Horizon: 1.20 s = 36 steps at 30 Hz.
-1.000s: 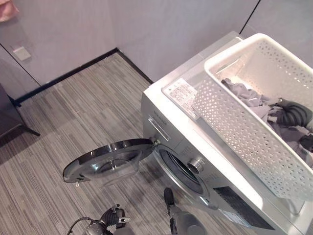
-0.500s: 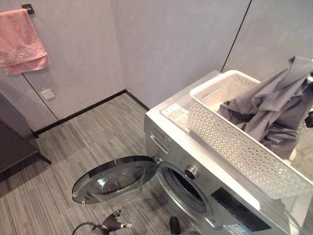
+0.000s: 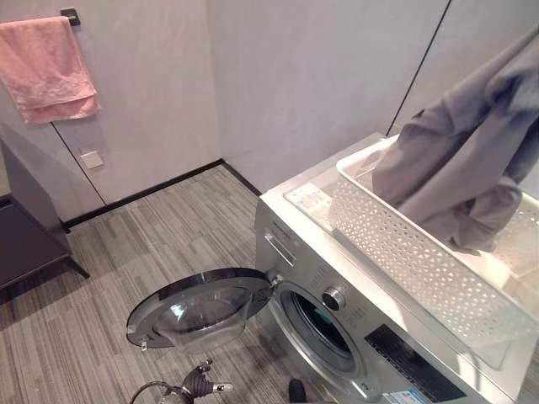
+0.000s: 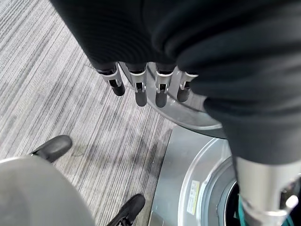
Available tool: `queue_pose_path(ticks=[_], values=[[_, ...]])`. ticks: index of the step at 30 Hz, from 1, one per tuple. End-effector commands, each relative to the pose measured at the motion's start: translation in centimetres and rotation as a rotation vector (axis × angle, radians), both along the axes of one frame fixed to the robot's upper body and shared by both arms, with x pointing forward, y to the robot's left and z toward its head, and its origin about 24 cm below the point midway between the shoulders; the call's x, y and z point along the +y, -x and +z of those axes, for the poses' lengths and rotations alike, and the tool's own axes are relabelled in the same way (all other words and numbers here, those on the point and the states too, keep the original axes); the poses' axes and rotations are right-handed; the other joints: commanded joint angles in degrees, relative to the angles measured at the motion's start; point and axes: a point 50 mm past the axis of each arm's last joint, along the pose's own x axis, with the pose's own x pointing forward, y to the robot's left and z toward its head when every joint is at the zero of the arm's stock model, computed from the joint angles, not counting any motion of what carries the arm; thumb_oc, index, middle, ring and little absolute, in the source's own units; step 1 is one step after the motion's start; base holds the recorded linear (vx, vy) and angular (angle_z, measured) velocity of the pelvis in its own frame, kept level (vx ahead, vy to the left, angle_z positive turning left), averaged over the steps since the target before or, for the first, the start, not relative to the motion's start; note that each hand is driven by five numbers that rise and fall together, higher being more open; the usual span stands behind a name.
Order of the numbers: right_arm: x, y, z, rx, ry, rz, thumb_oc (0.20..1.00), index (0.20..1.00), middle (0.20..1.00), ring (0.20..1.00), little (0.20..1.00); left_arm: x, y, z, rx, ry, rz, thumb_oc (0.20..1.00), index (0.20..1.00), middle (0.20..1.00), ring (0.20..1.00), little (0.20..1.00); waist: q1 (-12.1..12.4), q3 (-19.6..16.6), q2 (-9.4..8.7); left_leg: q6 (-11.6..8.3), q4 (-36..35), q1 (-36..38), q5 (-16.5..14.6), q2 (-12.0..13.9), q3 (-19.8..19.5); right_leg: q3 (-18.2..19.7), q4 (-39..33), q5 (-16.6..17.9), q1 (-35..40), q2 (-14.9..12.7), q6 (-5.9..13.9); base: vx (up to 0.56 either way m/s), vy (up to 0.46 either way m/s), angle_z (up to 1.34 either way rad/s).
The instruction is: Grab the laundry basket,head to the washer,open it,put in the laundry and shut it.
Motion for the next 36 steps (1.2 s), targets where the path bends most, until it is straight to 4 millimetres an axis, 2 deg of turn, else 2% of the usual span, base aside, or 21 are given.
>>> queue_pose_path(ticks=[1, 2, 4, 7, 10, 13, 14, 15, 17, 18, 19, 23, 24, 26, 28, 29, 30, 31, 32, 33, 36], values=[[-0.5, 4.4, 5.6, -0.274, 0.047, -0.157, 0.2, 0.2, 0.2, 0.2, 0.2, 0.8, -3.5, 1.6, -0.119, -0.05, -0.076, 1.0, 1.0, 1.0, 1.0, 1.0, 0.9, -1.9, -3.87, 3.7, 1.9, 2.6, -5.6, -0.7, 0.4, -3.0, 0.9, -2.0, -2.6, -7.7, 6.5, -0.05, 0.107, -0.08], [-0.3, 5.7, 7.1, -0.336, 0.067, -0.208, 0.2, 0.2, 0.2, 0.2, 0.2, 0.5, -4.6, 2.3, -0.171, -0.04, -0.1, 1.0, 1.0, 1.0, 1.0, 1.0, 0.7, -1.9, -4.46, 4.13, 2.0, 2.6, -5.9, -1.5, 0.4, -2.8, 0.8, -1.4, -2.9, -8.2, 6.82, -0.07, 0.146, -0.07], [0.0, 7.1, 8.7, -0.41, 0.085, -0.261, 0.2, 0.2, 0.2, 0.2, 0.2, -0.1, -5.8, 3.2, -0.229, -0.014, -0.118, 1.0, 1.0, 1.0, 1.0, 1.0, 0.1, -1.7, -4.63, 4.77, 2.3, 2.6, -6.4, -2.5, 0.3, -2.4, 0.9, -0.7, -3.3, -8.9, 7.33, -0.06, 0.126, -0.02], [0.3, 8.3, 9.7, -0.485, 0.085, -0.294, 0.2, 0.2, 0.2, 0.2, 0.2, -0.8, -6.8, 4.0, -0.278, 0.02, -0.13, 1.0, 1.0, 1.0, 1.0, 1.0, -0.5, -1.4, -4.84, 5.62, 2.5, 2.7, -6.9, -3.9, 0.3, -1.9, 0.9, 0.3, -3.8, -9.8, 7.94, -0.05, 0.135, -0.04], [0.1, 10.4, 11.1, -0.556, 0.095, -0.412, 0.2, 0.2, 0.2, 0.2, 0.2, -1.9, -8.5, 6.1, -0.387, 0.091, -0.186, 1.0, 1.0, 1.0, 1.0, 1.0, -1.8, -1.0, -5.28, 7.04, 1.7, 3.6, -7.5, -6.6, 1.0, -1.5, 0.7, 2.9, -5.0, -11.7, 8.98, -0.06, 0.166, -0.1], [-0.3, 11.3, 11.4, -0.566, 0.111, -0.521, 0.2, 0.2, 0.2, 0.2, 0.2, -2.5, -9.0, 6.9, -0.424, 0.111, -0.223, 1.0, 1.0, 1.0, 1.0, 1.0, -2.4, -0.7, -5.02, 7.66, 1.0, 4.1, -7.6, -7.9, 1.4, -1.8, 0.8, 4.1, -5.5, -12.8, 8.98, -0.07, 0.196, -0.14], [-0.9, 11.9, 11.4, -0.584, 0.088, -0.566, 0.2, 0.2, 0.2, 0.2, 0.2, -2.8, -9.3, 7.0, -0.435, 0.12, -0.213, 1.0, 1.0, 1.0, 1.0, 1.0, -3.5, -0.4, -4.28, 8.21, 0.6, 4.6, -8.0, -9.0, 1.7, -2.4, 1.5, 4.5, -6.0, -13.8, 8.98, -0.03, 0.121, -0.26], [-1.0, 12.0, 11.3, -0.584, 0.086, -0.568, 0.2, 0.2, 0.2, 0.2, 0.2, -2.7, -9.3, 7.1, -0.435, 0.118, -0.215, 1.0, 1.0, 1.0, 1.0, 1.0, -3.4, -0.3, -4.48, 8.28, 0.7, 4.7, -8.0, -9.0, 1.7, -2.4, 1.7, 4.4, -5.9, -13.9, 8.98, -0.05, 0.221, -0.36], [-2.0, 13.1, 11.0, -0.574, 0.099, -0.718, 0.2, 0.2, 0.2, 0.2, 0.2, -2.8, -9.0, 6.8, -0.423, 0.117, -0.197, 1.0, 1.0, 1.0, 1.0, 1.0, -5.2, 0.7, -3.11, 9.16, 0.6, 5.6, -9.0, -9.6, 1.9, -2.9, 5.2, 3.9, -7.0, -14.6, 8.98, -0.03, 0.147, -0.39], [-2.1, 13.1, 10.9, -0.574, 0.098, -0.719, 0.2, 0.2, 0.2, 0.2, 0.2, -2.7, -9.0, 6.8, -0.423, 0.116, -0.198, 1.0, 1.0, 1.0, 1.0, 1.0, -5.1, 0.7, -3.19, 9.15, 0.6, 5.6, -9.0, -9.6, 1.9, -2.9, 5.4, 3.8, -7.0, -14.6, 8.98, -0.04, 0.116, -0.34], [-2.8, 13.6, 10.6, -0.562, 0.095, -0.794, 0.2, 0.2, 0.2, 0.2, 0.2, -2.5, -8.4, 6.2, -0.4, 0.106, -0.182, 1.0, 1.0, 1.0, 1.0, 1.0, -6.0, 1.4, -2.36, 9.61, 0.6, 6.1, -9.1, -10.0, 2.3, -4.4, 7.6, 3.9, -7.8, -14.9, 8.92, -0.05, 0.095, -0.34], [-3.5, 13.9, 9.6, -0.546, 0.101, -0.848, 0.2, 0.2, 0.2, 0.2, 0.2, -2.0, -7.4, 5.4, -0.359, 0.091, -0.151, 1.0, 1.0, 1.0, 1.0, 1.0, -6.6, 2.1, -0.97, 10.42, 0.6, 5.9, -8.5, -10.2, 3.3, -8.4, 11.0, 1.9, -7.9, -15.1, 7.81, -0.06, 0.062, -0.5], [-3.5, 13.6, 9.0, -0.525, 0.126, -0.867, 0.2, 0.2, 0.2, 0.2, 0.2, -1.7, -7.0, 5.1, -0.341, 0.087, -0.129, 1.0, 1.0, 1.0, 1.0, 1.0, -7.0, 2.3, -0.27, 10.64, 0.6, 5.6, -8.1, -10.0, 3.6, -9.4, 12.6, 0.6, -7.6, -14.7, 7.22, -0.16, 0.054, -0.44], [-3.6, 12.2, 5.1, -0.452, 0.174, -0.852, 0.2, 0.2, 0.2, 0.2, 0.2, -0.5, -5.7, 4.3, -0.297, 0.064, -0.061, 1.0, 1.0, 1.0, 1.0, 1.0, -7.0, 2.5, 0.09, 11.37, 0.6, 4.2, -7.0, -9.8, 5.0, -10.0, 16.9, -3.7, -6.4, -13.0, 5.67, -0.18, 0.044, -0.25], [-3.2, 11.5, 1.0, -0.384, 0.194, -0.814, 0.2, 0.2, 0.2, 0.2, 0.2, -0.1, -5.1, 4.0, -0.272, 0.051, -0.052, 1.0, 1.0, 1.0, 1.0, 1.0, -5.1, 2.7, 0.12, 12.02, 0.6, 3.1, -6.0, -9.7, 6.7, -10.9, 21.1, -7.1, -5.8, -11.9, 4.5, -0.15, 0.029, -0.44], [-2.6, 11.1, -0.3, -0.366, 0.209, -0.782, 0.2, 0.2, 0.2, 0.2, 0.2, -0.1, -5.1, 3.9, -0.269, 0.053, -0.051, 1.0, 1.0, 1.0, 1.0, 1.0, -4.2, 2.8, 0.51, 12.41, 0.7, 2.7, -5.8, -9.6, 7.4, -11.7, 23.2, -8.6, -5.2, -11.8, 4.27, -0.1, 0.009, -1.33], [-2.6, 11.4, -0.7, -0.361, 0.205, -0.79, 0.2, 0.2, 0.2, 0.2, 0.2, 0.1, -5.1, 4.0, -0.268, 0.045, -0.057, 1.0, 1.0, 1.0, 1.0, 1.0, -3.7, 2.7, -0.04, 12.34, 0.7, 2.5, -5.4, -9.6, 7.7, -11.5, 23.4, -8.4, -5.6, -11.8, 4.04, -0.09, -0.007, -1.66], [-1.5, 10.5, -2.6, -0.325, 0.229, -0.736, 0.2, 0.2, 0.2, 0.2, 0.2, 0.1, -5.2, 4.2, -0.279, 0.051, -0.051, 1.0, 1.0, 1.0, 1.0, 1.0, -2.7, 2.6, 0.35, 12.52, 0.7, 2.0, -5.0, -9.7, 8.8, -12.5, 25.0, -10.1, -4.9, -11.4, 3.48, -0.1, -0.07, -1.31], [0.3, 9.0, -5.9, -0.263, 0.201, -0.606, 0.2, 0.2, 0.2, 0.2, 0.2, -0.2, -5.7, 4.7, -0.315, 0.082, -0.046, 1.0, 1.0, 1.0, 1.0, 1.0, -1.1, 1.7, 0.07, 12.51, 1.0, 0.8, -4.8, -10.4, 10.5, -14.1, 23.2, -13.1, -1.0, -11.1, 3.41, -0.11, -0.09, -0.68], [1.4, 8.6, -6.7, -0.258, 0.186, -0.549, 0.2, 0.2, 0.2, 0.2, 0.2, -0.1, -5.7, 5.1, -0.331, 0.091, -0.042, 1.0, 1.0, 1.0, 1.0, 1.0, -0.7, 1.2, -0.54, 12.45, 0.9, 0.6, -4.5, -10.7, 11.5, -14.3, 20.6, -12.4, 0.5, -11.1, 3.53, -0.09, -0.134, -0.39], [4.0, 6.3, -9.7, -0.157, 0.139, -0.361, 0.2, 0.2, 0.2, 0.2, 0.2, -0.5, -7.2, 8.1, -0.485, 0.175, -0.059, 1.0, 1.0, 1.0, 1.0, 1.0, 1.2, 0.3, 0.2, 11.98, 0.8, -0.4, -4.2, -10.3, 13.8, -13.0, 12.6, -11.2, 2.8, -10.6, 4.48, -0.05, -0.12, -0.94]])
